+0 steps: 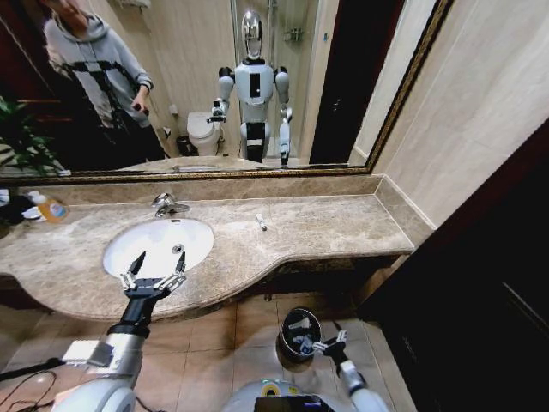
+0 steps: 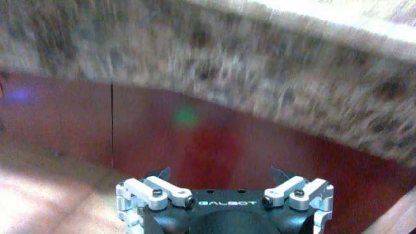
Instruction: Pick up the trash from the sink and place it in the trash bin.
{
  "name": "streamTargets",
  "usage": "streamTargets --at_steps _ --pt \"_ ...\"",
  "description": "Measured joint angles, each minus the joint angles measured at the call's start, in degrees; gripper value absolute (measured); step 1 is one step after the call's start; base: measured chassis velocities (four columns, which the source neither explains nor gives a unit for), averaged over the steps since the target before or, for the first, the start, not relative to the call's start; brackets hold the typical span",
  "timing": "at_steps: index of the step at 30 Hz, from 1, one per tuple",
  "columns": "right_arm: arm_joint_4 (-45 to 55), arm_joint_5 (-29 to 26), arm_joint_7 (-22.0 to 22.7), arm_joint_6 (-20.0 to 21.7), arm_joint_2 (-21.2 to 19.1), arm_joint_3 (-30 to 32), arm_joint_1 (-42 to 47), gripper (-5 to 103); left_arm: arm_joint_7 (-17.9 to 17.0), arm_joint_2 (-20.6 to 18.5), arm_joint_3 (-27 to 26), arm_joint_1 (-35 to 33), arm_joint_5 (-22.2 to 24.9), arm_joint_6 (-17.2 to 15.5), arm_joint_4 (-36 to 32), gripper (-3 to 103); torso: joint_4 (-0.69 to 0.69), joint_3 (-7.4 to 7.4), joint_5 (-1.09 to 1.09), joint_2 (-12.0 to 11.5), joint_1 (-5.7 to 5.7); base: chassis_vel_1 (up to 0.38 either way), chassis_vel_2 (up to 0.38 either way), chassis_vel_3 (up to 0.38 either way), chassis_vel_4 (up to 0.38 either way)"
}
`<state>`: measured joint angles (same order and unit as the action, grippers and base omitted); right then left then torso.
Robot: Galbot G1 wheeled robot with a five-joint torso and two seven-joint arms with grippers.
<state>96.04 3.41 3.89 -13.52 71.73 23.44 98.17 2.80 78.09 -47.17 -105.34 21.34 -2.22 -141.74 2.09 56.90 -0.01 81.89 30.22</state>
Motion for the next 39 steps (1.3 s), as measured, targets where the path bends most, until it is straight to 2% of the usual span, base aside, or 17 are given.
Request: streamTargets --at_steps 2,7,10,11,13,14,15,17,18,21,23,25,27,30,33,34,39 --pt "6.3 -0.5 0.4 1.1 -0.6 0.4 2.5 100 0.0 0.0 0.0 0.0 0.0 0.0 0.0 100 0.01 0.0 0.02 0.0 0.0 0.0 0.0 0.0 0.0" --pt "14.0 -0.8 0.4 2.5 -1.2 0.5 4.7 100 0.0 0.0 0.0 0.0 0.0 0.0 0.0 100 0.01 0.0 0.02 0.0 0.0 0.0 0.0 0.0 0.0" --pt "24.8 -2.8 0.1 5.9 -3.6 0.3 6.2 100 0.0 0.0 0.0 0.0 0.0 0.0 0.0 100 0.01 0.0 0.01 0.0 0.0 0.0 0.0 0.0 0.0" --pt "24.8 -2.8 0.1 5.9 -3.6 0.3 6.2 100 0.0 0.0 0.0 0.0 0.0 0.0 0.0 100 0.01 0.0 0.01 0.0 0.0 0.0 0.0 0.0 0.0" --pt "30.3 -5.3 -0.1 9.0 -5.5 -0.2 5.4 100 0.0 0.0 0.0 0.0 0.0 0.0 0.0 100 0.01 0.0 0.01 0.0 0.0 0.0 0.0 0.0 0.0" --pt "30.3 -5.3 -0.1 9.0 -5.5 -0.2 5.4 100 0.0 0.0 0.0 0.0 0.0 0.0 0.0 100 0.01 0.0 0.01 0.0 0.0 0.0 0.0 0.0 0.0" --pt "34.5 -8.3 -0.6 12.3 -7.4 -0.6 3.4 100 0.0 0.0 0.0 0.0 0.0 0.0 0.0 100 0.01 0.0 -0.01 0.0 0.0 0.0 0.0 0.0 0.0" --pt "36.8 -12.5 -1.4 15.9 -9.9 -1.3 -1.3 100 0.0 0.0 0.0 0.0 0.0 0.0 0.0 100 0.02 0.0 0.0 0.0 0.01 0.0 0.0 0.0 0.0" --pt "36.8 -12.5 -1.4 15.9 -9.9 -1.3 -1.3 100 0.0 0.0 0.0 0.0 0.0 0.0 0.0 100 0.02 0.0 0.0 0.0 0.01 0.0 0.0 0.0 0.0" --pt "32.2 -15.2 -3.3 17.6 -13.0 -4.3 -12.1 100 0.0 0.0 0.0 0.0 0.0 0.0 0.0 100 0.03 0.01 0.02 0.0 0.02 0.0 0.0 0.0 0.0" --pt "31.5 -15.3 -3.5 17.6 -13.2 -4.6 -12.9 100 0.0 0.0 0.0 0.0 0.0 0.0 0.0 100 0.03 0.01 0.03 0.0 0.02 0.0 0.0 0.0 0.0" --pt "25.6 -16.6 -4.3 18.0 -14.0 -7.6 -20.7 100 0.0 0.0 0.0 0.0 0.0 0.0 0.0 100 0.02 0.01 0.03 0.0 0.02 0.0 0.0 0.0 0.0" --pt "24.3 -17.0 -4.5 18.3 -14.2 -8.5 -22.6 100 0.0 0.0 0.0 0.0 0.0 0.0 0.0 100 0.02 0.02 0.02 0.0 0.02 0.0 0.0 0.0 0.0" --pt "19.3 -18.2 -4.9 19.3 -14.0 -12.8 -30.5 100 0.0 0.0 0.0 0.0 0.0 0.0 0.0 100 0.02 0.01 0.01 0.0 0.02 0.0 0.0 0.0 0.0" --pt "13.1 -18.2 -4.7 20.6 -11.6 -18.9 -38.9 100 0.0 0.0 0.0 0.0 0.0 0.0 0.0 100 0.01 0.02 -0.01 0.0 0.02 0.0 0.0 0.0 0.0" --pt "13.1 -18.2 -4.7 20.6 -11.6 -18.9 -38.9 100 0.0 0.0 0.0 0.0 0.0 0.0 0.0 100 0.01 0.02 -0.01 0.0 0.02 0.0 0.0 0.0 0.0" --pt "3.4 -16.9 -2.1 21.9 -6.0 -25.6 -47.3 100 0.0 0.0 0.0 0.0 0.0 0.0 0.0 100 0.02 0.02 0.0 0.0 0.02 0.0 0.0 0.0 0.0"
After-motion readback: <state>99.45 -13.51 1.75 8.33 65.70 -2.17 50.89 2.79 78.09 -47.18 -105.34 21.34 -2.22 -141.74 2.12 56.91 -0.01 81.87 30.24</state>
